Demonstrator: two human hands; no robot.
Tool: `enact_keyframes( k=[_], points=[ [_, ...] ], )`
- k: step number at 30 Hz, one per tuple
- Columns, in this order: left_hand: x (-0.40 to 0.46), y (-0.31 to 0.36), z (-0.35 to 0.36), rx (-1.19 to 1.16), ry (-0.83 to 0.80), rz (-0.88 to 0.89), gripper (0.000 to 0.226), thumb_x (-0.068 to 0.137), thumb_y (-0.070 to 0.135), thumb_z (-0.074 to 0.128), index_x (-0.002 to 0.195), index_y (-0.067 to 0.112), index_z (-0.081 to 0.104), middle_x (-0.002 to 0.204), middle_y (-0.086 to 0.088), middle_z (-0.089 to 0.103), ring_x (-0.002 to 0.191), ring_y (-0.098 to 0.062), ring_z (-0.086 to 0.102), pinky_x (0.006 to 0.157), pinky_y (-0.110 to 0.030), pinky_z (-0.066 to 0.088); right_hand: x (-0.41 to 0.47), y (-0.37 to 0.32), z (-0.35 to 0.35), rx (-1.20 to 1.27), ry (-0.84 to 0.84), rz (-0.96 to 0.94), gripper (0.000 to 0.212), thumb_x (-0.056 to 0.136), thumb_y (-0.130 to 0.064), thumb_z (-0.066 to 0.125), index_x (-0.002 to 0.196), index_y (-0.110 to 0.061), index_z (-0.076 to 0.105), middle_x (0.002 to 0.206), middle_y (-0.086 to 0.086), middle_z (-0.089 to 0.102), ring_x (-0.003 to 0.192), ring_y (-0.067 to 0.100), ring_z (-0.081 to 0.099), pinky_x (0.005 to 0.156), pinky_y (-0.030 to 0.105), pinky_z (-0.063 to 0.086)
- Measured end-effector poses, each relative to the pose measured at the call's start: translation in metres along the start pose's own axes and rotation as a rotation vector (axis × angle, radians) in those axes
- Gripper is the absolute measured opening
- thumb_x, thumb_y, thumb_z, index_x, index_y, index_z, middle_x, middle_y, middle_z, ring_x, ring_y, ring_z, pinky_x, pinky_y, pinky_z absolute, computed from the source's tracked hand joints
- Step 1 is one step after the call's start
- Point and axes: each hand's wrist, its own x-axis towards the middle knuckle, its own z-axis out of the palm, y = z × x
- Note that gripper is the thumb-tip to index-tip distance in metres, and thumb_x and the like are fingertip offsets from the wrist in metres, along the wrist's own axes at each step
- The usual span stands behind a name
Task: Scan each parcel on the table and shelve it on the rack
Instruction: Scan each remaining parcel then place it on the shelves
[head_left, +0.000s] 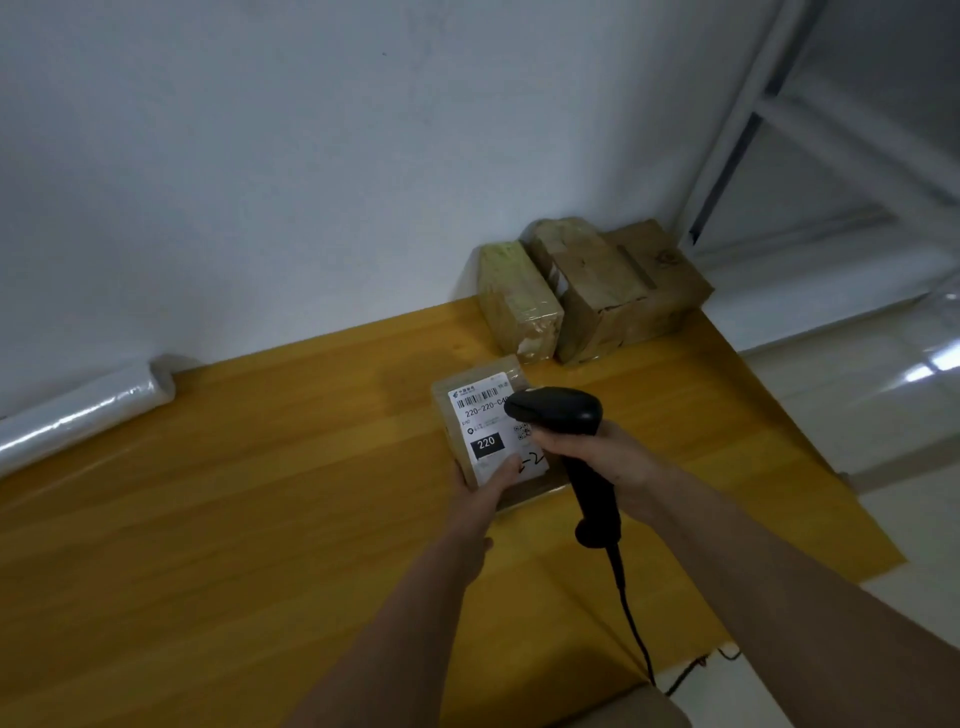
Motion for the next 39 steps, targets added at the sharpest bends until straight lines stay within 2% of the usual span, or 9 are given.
enact_keyframes(
  k=[4,9,11,13,15,22,26,32,39],
  points=[
    [-0.024,0.004,0.013,-0.004,-0.046,0.077,0.083,0.073,0.040,0.079,0.142,0.037,0.033,0.135,0.003,0.054,0.114,-0.018,0.051,0.104,-0.053,0.035,-0.037,-0.008,-0.021,0.056,0.000,-0.085,0.034,0.073,-0.030,0.080,0.106,-0.024,0.072,0.102,-0.003,0.076,0.097,0.014,0.070,0.089,0.033,0.052],
    [-0.058,0.006,0.038,-0.004,-0.128,0.156,0.112,0.048,0.031,0.089,0.141,0.039,0.028,0.121,0.002,0.062,0.108,-0.020,0.059,0.101,-0.052,0.041,-0.094,0.002,-0.057,0.111,0.059,-0.155,0.044,0.069,-0.032,0.081,0.111,-0.023,0.070,0.105,-0.003,0.075,0.101,0.018,0.067,0.087,0.032,0.049],
    [-0.074,0.001,0.055,0.052,-0.166,0.176,0.111,0.042,0.029,0.092,0.134,0.036,0.031,0.117,0.001,0.065,0.105,-0.020,0.063,0.090,-0.040,0.049,-0.120,0.012,-0.077,0.146,0.097,-0.193,0.046,0.065,-0.032,0.081,0.109,-0.024,0.069,0.102,-0.003,0.075,0.100,0.019,0.068,0.085,0.034,0.048],
    [-0.092,-0.008,0.078,0.095,-0.230,0.177,0.099,0.039,0.027,0.093,0.126,0.018,0.046,0.106,0.001,0.073,0.093,-0.016,0.070,0.070,-0.027,0.055,-0.148,0.021,-0.099,0.193,0.152,-0.234,0.049,0.063,-0.032,0.081,0.109,-0.022,0.069,0.103,0.000,0.075,0.100,0.022,0.069,0.090,0.038,0.049],
    [-0.113,-0.017,0.104,0.119,-0.296,0.156,0.088,0.042,0.025,0.091,0.122,0.015,0.058,0.097,0.003,0.076,0.082,-0.010,0.073,0.058,-0.020,0.055,-0.174,0.033,-0.123,0.246,0.223,-0.270,0.053,0.063,-0.029,0.082,0.113,-0.017,0.068,0.105,0.007,0.075,0.102,0.027,0.069,0.095,0.044,0.050],
    [-0.179,-0.058,0.194,0.219,-0.398,0.185,0.075,0.047,0.019,0.090,0.117,0.016,0.063,0.097,0.001,0.076,0.083,-0.011,0.073,0.057,-0.020,0.056,-0.259,0.082,-0.192,0.423,0.468,-0.360,0.038,0.079,-0.009,0.076,0.115,-0.006,0.066,0.100,0.015,0.075,0.091,0.033,0.072,0.083,0.045,0.056],
    [-0.209,-0.087,0.246,0.329,-0.431,0.213,0.081,0.045,0.024,0.091,0.120,0.018,0.062,0.109,0.000,0.074,0.101,-0.019,0.069,0.083,-0.032,0.053,-0.310,0.109,-0.230,0.470,0.595,-0.395,0.026,0.081,-0.007,0.075,0.106,-0.006,0.068,0.090,0.012,0.076,0.084,0.027,0.074,0.074,0.036,0.057],
    [-0.246,-0.119,0.309,0.435,-0.475,0.333,0.085,0.050,0.024,0.094,0.127,0.019,0.056,0.112,0.002,0.072,0.104,-0.019,0.068,0.100,-0.045,0.049,-0.372,0.135,-0.282,0.511,0.839,-0.418,0.021,0.081,-0.012,0.077,0.098,-0.013,0.065,0.082,0.009,0.071,0.071,0.022,0.067,0.067,0.032,0.053],
    [-0.266,-0.118,0.378,0.505,-0.460,0.404,0.091,0.049,0.026,0.096,0.128,0.017,0.051,0.111,-0.002,0.071,0.098,-0.021,0.069,0.089,-0.042,0.056,-0.416,0.138,-0.332,0.615,0.969,-0.518,0.015,0.082,-0.016,0.076,0.088,-0.005,0.068,0.064,0.006,0.066,0.058,0.020,0.058,0.064,0.033,0.051]
  ],
)
